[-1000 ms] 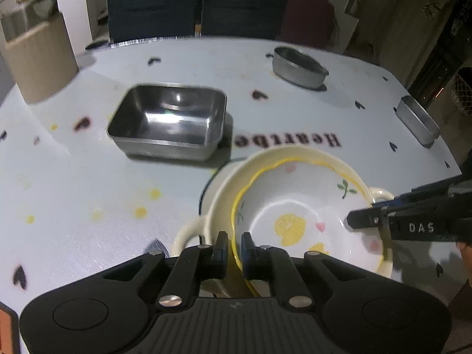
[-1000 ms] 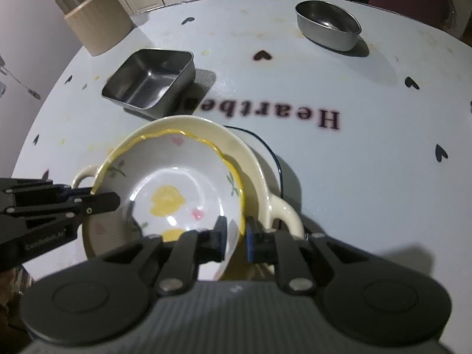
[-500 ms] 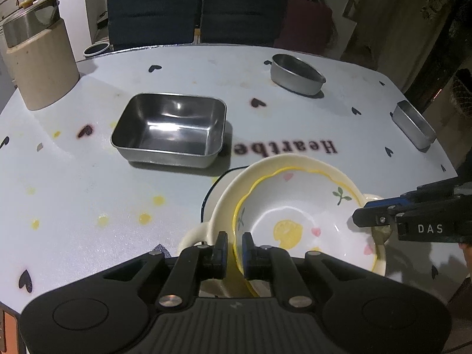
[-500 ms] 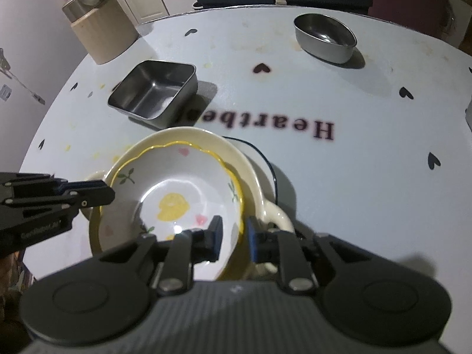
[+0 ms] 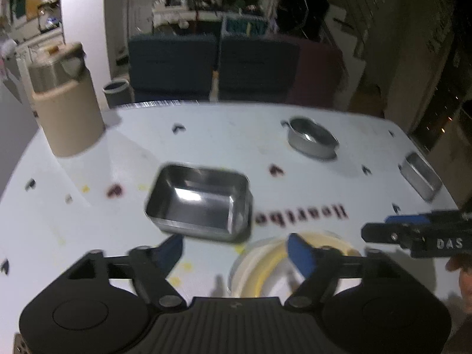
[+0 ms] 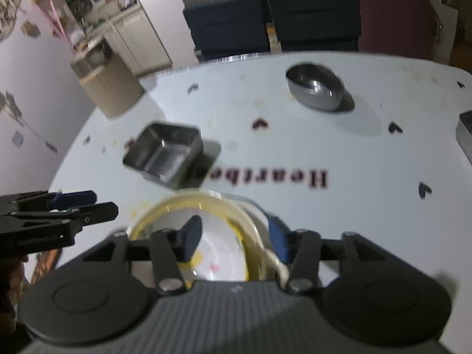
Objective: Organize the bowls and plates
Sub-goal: 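Open both grippers and release the lemon bowl rim, then reach both grippers to the large steel tray and close on its rim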
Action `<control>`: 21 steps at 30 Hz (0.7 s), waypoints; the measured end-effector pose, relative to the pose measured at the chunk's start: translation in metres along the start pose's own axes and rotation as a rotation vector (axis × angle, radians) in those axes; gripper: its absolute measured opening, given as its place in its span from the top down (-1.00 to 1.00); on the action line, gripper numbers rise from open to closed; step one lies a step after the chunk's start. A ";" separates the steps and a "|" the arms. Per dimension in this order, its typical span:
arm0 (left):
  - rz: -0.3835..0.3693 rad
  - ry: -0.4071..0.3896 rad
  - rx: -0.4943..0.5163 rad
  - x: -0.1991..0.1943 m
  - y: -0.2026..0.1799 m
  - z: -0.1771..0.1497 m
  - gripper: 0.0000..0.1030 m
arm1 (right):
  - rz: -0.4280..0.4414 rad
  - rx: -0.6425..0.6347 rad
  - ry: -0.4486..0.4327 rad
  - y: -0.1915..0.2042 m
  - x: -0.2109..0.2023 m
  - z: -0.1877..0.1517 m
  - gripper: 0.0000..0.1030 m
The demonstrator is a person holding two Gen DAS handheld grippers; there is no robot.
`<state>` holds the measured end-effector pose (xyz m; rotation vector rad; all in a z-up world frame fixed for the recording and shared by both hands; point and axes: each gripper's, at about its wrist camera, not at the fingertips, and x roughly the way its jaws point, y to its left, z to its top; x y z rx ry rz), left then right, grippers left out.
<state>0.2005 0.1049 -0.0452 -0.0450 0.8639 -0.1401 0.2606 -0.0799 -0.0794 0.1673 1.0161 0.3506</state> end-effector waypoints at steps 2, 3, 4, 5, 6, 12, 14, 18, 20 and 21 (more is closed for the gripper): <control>0.021 -0.015 0.002 0.002 0.005 0.008 -0.73 | 0.009 0.010 -0.036 0.000 0.001 0.005 -0.42; 0.034 -0.020 0.001 0.004 0.007 0.011 -0.76 | 0.014 0.018 -0.055 0.000 0.002 0.007 -0.48; 0.050 -0.027 0.001 0.006 0.010 0.014 -0.81 | 0.022 0.025 -0.072 0.000 0.003 0.010 -0.49; 0.064 -0.030 0.005 0.009 0.012 0.016 -0.85 | 0.028 0.031 -0.082 0.001 0.004 0.013 -0.52; 0.080 -0.032 0.010 0.013 0.015 0.019 -0.86 | 0.034 0.043 -0.092 0.001 0.007 0.016 -0.56; 0.150 -0.006 -0.004 0.037 0.039 0.027 -0.97 | 0.068 0.074 -0.128 0.007 0.023 0.029 -0.99; 0.166 0.006 -0.017 0.046 0.047 0.030 -0.99 | 0.047 0.070 -0.141 0.011 0.028 0.033 -0.99; 0.196 0.017 -0.042 0.059 0.063 0.035 -0.99 | 0.034 0.079 -0.144 0.017 0.043 0.039 -0.99; 0.207 0.013 -0.051 0.066 0.070 0.038 -0.99 | 0.018 0.078 -0.127 0.019 0.052 0.043 -0.99; 0.210 0.013 -0.052 0.068 0.072 0.039 -0.99 | 0.006 0.076 -0.118 0.021 0.057 0.045 -0.99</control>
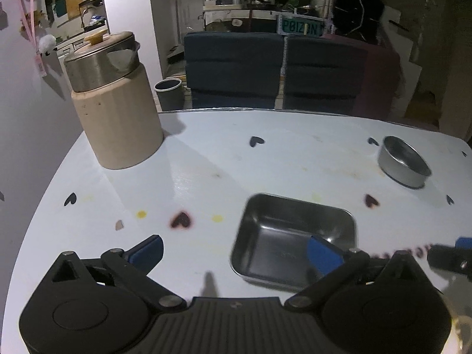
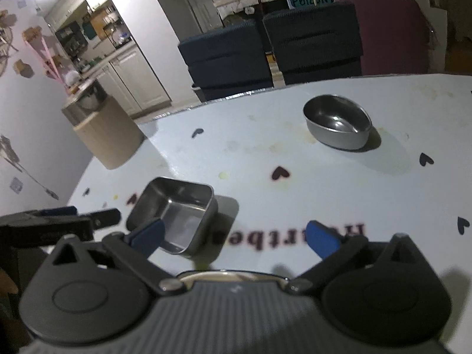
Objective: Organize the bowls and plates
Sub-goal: 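Reach both grippers to the large steel tray and close on its rim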
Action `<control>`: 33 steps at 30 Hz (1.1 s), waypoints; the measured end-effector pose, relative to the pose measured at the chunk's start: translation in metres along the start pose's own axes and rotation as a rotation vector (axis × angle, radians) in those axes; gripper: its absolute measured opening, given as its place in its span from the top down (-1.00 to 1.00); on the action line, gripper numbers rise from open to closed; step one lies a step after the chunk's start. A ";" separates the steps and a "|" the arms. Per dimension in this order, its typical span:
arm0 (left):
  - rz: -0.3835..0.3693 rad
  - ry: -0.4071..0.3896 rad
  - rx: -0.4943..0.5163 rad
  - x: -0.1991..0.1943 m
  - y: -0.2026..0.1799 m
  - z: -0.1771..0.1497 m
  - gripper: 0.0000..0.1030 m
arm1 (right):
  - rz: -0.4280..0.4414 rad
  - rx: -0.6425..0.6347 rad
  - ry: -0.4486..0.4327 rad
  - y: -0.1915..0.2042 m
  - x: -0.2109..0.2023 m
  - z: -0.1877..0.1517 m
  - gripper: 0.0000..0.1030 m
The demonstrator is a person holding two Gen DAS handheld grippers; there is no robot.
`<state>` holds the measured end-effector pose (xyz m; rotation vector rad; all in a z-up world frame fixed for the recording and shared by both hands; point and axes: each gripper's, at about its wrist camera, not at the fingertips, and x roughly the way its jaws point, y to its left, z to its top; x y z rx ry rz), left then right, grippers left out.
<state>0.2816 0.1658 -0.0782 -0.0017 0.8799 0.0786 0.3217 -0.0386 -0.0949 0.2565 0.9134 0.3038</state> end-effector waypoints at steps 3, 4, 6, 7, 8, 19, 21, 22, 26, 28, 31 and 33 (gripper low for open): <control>0.003 0.012 0.012 0.009 0.002 0.002 -0.91 | -0.043 0.004 0.049 0.005 0.013 0.004 -0.99; 0.002 0.019 0.017 0.013 0.002 0.003 -0.83 | -0.044 0.016 0.059 0.005 0.017 0.005 -0.99; 0.000 0.035 0.017 0.018 0.004 0.005 -0.71 | -0.040 0.062 0.070 0.005 0.026 0.008 -0.95; -0.003 0.040 0.015 0.021 0.005 0.005 -0.63 | -0.039 0.082 0.080 0.006 0.030 0.009 -0.93; -0.010 0.044 0.012 0.024 0.006 0.006 -0.55 | -0.033 0.106 0.093 0.006 0.036 0.011 -0.87; -0.025 0.099 0.016 0.053 0.013 0.003 -0.22 | 0.023 0.181 0.172 0.027 0.079 0.010 -0.06; -0.030 0.103 0.011 0.056 0.014 0.003 -0.15 | 0.014 0.164 0.182 0.031 0.085 0.010 0.01; -0.031 0.104 0.006 0.058 0.015 0.004 -0.12 | 0.007 0.158 0.184 0.032 0.087 0.009 0.03; -0.037 0.108 -0.011 0.062 0.016 0.005 0.02 | 0.000 0.168 0.187 0.031 0.094 0.008 0.23; -0.044 0.113 -0.011 0.064 0.016 0.005 0.05 | -0.007 0.171 0.180 0.029 0.094 0.008 0.32; -0.057 0.128 -0.008 0.066 0.015 0.003 0.18 | 0.008 0.162 0.176 0.028 0.093 0.009 0.42; -0.058 0.132 -0.010 0.067 0.016 0.002 0.30 | 0.020 0.151 0.181 0.030 0.093 0.008 0.42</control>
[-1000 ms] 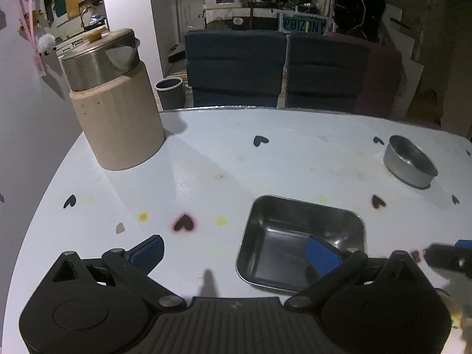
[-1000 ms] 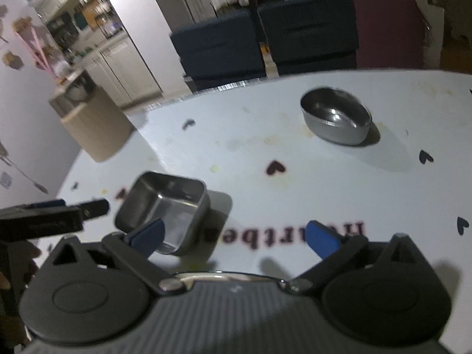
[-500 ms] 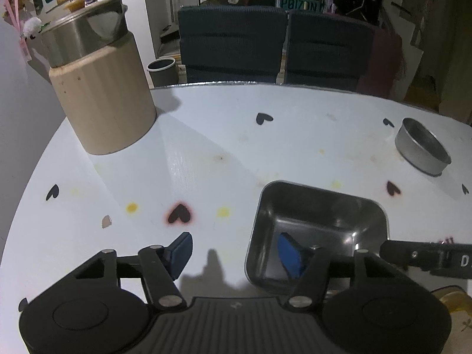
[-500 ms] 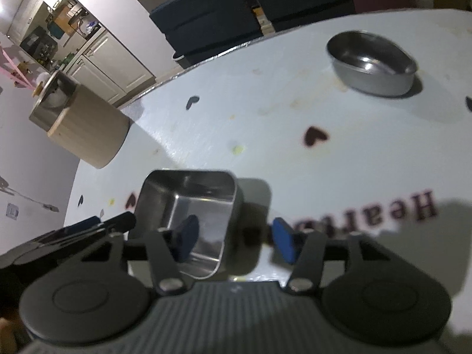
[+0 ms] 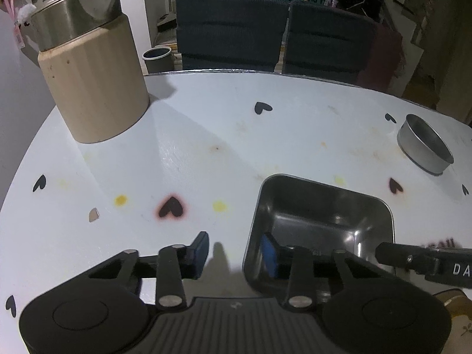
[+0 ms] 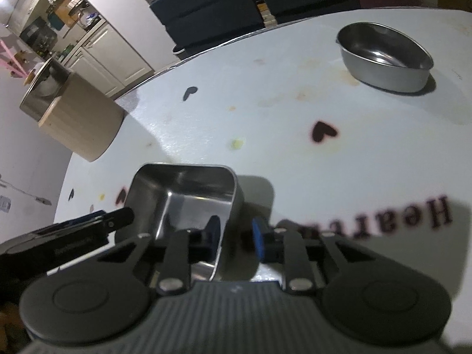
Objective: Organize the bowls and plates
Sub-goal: 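Reach both grippers to the large steel tray and close on its rim, then lift the steel tray with both grippers and carry it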
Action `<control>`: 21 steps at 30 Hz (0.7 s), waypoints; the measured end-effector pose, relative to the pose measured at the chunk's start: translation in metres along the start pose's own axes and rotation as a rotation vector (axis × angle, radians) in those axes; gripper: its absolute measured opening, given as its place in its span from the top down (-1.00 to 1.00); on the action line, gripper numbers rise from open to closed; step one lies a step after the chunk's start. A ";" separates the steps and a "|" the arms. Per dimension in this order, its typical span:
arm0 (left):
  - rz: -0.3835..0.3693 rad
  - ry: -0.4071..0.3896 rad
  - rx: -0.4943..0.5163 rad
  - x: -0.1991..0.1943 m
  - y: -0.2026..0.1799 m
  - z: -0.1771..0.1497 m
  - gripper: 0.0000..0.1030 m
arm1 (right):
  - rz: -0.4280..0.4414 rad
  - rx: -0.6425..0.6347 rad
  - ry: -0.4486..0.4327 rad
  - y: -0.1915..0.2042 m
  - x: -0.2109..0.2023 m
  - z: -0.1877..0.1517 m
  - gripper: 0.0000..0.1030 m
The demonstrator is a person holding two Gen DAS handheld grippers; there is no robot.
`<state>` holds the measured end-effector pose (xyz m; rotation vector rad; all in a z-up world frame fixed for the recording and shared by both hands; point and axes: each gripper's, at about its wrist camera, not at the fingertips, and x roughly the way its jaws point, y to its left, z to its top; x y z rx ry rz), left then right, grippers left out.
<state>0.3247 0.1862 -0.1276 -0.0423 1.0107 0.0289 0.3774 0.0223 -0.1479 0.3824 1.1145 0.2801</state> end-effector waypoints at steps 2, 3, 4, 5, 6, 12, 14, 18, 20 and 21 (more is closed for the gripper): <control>-0.007 0.000 -0.014 0.000 0.001 0.000 0.50 | 0.015 -0.008 0.006 0.002 0.003 0.000 0.42; -0.017 -0.001 -0.025 0.000 0.002 0.000 0.52 | 0.021 -0.013 0.011 0.003 0.003 -0.001 0.42; -0.022 0.000 -0.031 0.000 0.002 0.001 0.57 | 0.022 -0.017 0.013 0.004 0.004 -0.001 0.42; -0.025 0.001 -0.029 0.000 0.002 0.001 0.62 | 0.025 -0.021 0.014 0.005 0.005 -0.002 0.42; -0.025 0.002 -0.024 0.000 0.000 0.001 0.64 | 0.030 -0.025 0.016 0.006 0.005 -0.002 0.42; -0.038 0.013 -0.016 0.004 -0.004 0.000 0.80 | 0.028 -0.046 0.011 0.009 0.008 -0.003 0.50; -0.036 0.011 -0.014 0.004 -0.005 0.000 0.82 | 0.025 -0.041 0.016 0.007 0.009 -0.003 0.58; -0.049 0.003 -0.026 0.001 -0.004 -0.001 0.87 | 0.008 -0.065 0.010 0.009 0.010 -0.003 0.74; -0.049 -0.009 -0.021 -0.004 -0.006 -0.001 0.88 | -0.006 -0.080 -0.005 0.010 0.009 -0.002 0.76; -0.052 -0.015 -0.021 -0.007 -0.007 -0.002 0.88 | -0.008 -0.083 -0.012 0.010 0.008 -0.002 0.77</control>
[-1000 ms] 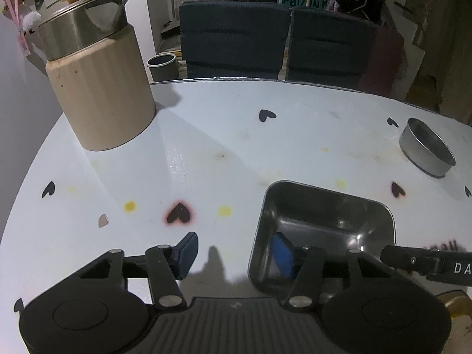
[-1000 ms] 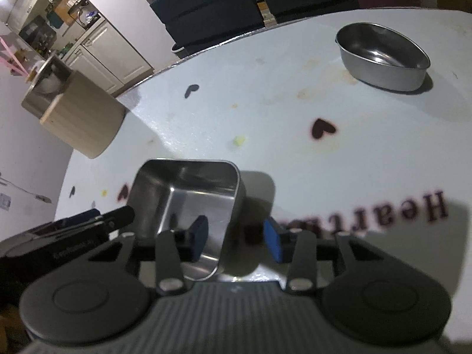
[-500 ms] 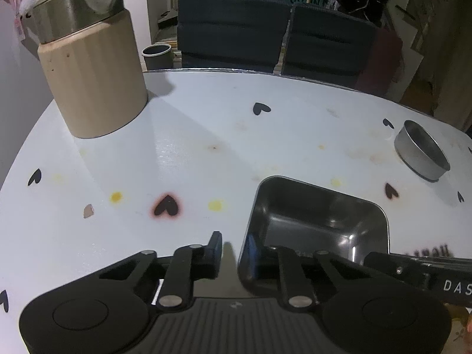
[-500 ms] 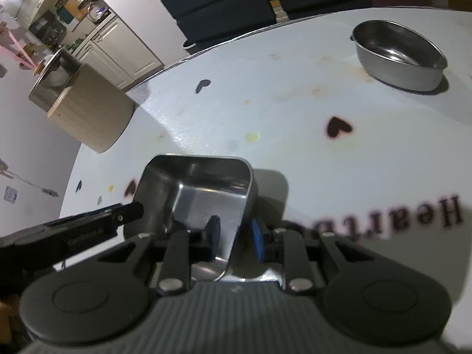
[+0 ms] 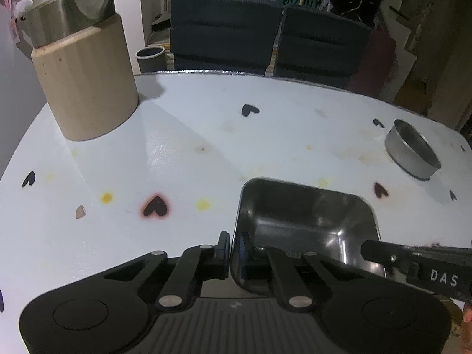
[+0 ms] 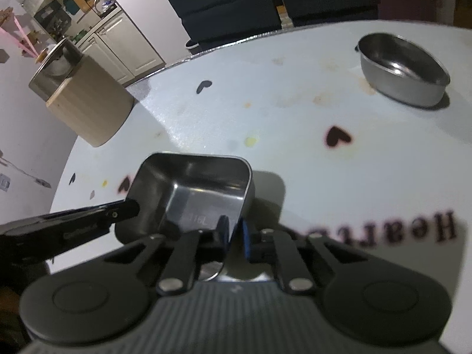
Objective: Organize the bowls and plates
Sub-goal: 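Lift the steel tray with both grippers and carry it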
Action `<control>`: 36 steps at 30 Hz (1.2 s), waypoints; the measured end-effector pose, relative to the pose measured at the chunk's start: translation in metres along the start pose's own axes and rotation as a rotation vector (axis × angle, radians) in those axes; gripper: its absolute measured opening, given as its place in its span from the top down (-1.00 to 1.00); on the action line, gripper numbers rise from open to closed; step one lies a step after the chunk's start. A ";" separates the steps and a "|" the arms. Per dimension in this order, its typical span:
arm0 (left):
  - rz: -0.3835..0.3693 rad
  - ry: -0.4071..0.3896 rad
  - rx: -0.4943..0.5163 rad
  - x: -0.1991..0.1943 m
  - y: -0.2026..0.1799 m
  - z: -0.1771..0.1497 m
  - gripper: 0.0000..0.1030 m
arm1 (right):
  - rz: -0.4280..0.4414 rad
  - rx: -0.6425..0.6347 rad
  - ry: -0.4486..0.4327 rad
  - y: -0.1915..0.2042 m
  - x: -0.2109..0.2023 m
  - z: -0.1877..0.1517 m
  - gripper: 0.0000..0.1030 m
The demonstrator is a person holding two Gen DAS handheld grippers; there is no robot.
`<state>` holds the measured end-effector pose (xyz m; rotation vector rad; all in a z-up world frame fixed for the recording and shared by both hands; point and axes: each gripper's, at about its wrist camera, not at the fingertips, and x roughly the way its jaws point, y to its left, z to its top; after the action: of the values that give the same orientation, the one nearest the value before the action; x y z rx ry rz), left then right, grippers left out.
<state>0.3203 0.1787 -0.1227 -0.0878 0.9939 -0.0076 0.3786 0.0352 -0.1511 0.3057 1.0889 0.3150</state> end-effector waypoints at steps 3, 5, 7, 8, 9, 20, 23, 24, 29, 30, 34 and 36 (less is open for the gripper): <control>-0.003 -0.024 0.011 -0.010 -0.007 -0.002 0.88 | -0.006 -0.007 -0.021 0.001 -0.005 0.001 0.78; -0.006 -0.040 0.022 -0.017 -0.012 -0.003 0.88 | -0.016 -0.012 -0.036 0.001 -0.010 0.002 0.79; -0.015 -0.058 0.029 -0.025 -0.018 -0.004 0.89 | -0.026 -0.017 -0.055 0.001 -0.016 0.002 0.80; -0.019 -0.067 0.030 -0.030 -0.021 -0.004 0.90 | -0.031 -0.024 -0.065 0.000 -0.020 0.003 0.81; -0.024 -0.075 0.029 -0.033 -0.024 -0.004 0.90 | -0.035 -0.031 -0.072 -0.001 -0.024 0.003 0.81; -0.102 -0.149 0.067 -0.072 -0.079 -0.010 0.90 | -0.041 -0.066 -0.161 -0.031 -0.085 0.007 0.84; -0.135 -0.156 0.089 -0.079 -0.099 -0.014 0.90 | -0.046 -0.058 -0.178 -0.048 -0.104 0.006 0.84; -0.145 -0.157 0.096 -0.080 -0.106 -0.016 0.90 | -0.048 -0.057 -0.184 -0.053 -0.109 0.005 0.84; -0.195 -0.153 0.138 -0.083 -0.140 -0.023 0.88 | -0.071 -0.070 -0.219 -0.081 -0.140 -0.001 0.84; -0.209 -0.150 0.146 -0.084 -0.147 -0.024 0.88 | -0.075 -0.069 -0.225 -0.086 -0.145 -0.004 0.84; -0.252 -0.133 0.170 -0.082 -0.173 -0.030 0.87 | -0.099 -0.067 -0.239 -0.111 -0.165 -0.015 0.84; -0.269 -0.118 0.189 -0.081 -0.188 -0.034 0.87 | -0.113 -0.056 -0.239 -0.124 -0.172 -0.022 0.84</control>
<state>0.2538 -0.0069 -0.0594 -0.0474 0.8530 -0.3381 0.2975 -0.1444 -0.0693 0.2243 0.8571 0.2021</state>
